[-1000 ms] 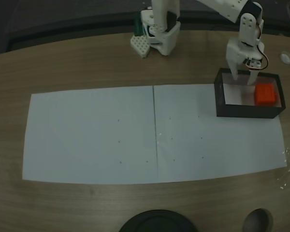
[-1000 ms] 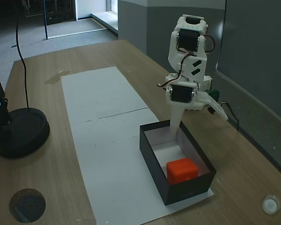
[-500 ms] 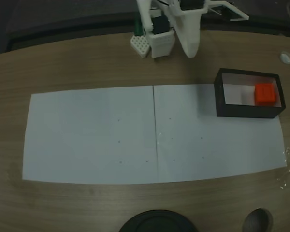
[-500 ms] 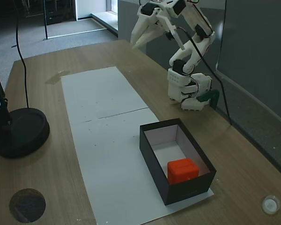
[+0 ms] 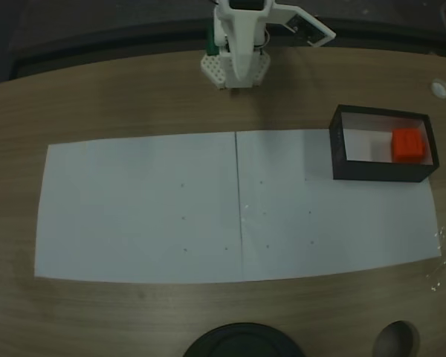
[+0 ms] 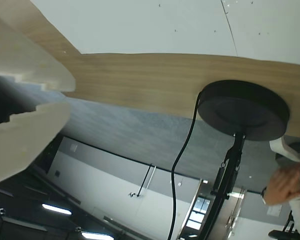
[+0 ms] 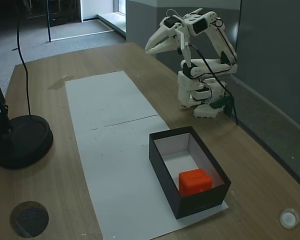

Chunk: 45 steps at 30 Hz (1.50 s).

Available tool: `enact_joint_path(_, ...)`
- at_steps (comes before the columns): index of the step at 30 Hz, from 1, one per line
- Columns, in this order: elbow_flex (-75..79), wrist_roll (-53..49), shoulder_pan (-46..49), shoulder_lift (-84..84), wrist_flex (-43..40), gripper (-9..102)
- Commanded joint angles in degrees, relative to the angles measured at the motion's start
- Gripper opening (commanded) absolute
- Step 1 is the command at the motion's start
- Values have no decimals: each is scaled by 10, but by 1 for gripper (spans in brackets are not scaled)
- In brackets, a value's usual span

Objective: Grab a orange square and put it in the box.

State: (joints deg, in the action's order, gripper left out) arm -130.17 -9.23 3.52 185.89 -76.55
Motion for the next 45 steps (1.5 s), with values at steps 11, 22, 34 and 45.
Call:
enact_joint_path(11, -97, -4, 78, 131, 65, 0)
enact_joint_path(22, -289, 2, 74, 133, 192, 0)
enact_joint_path(34, -477, 74, 73, 133, 259, 0)
enact_joint_path(45, -441, 74, 25, 133, 113, 0)
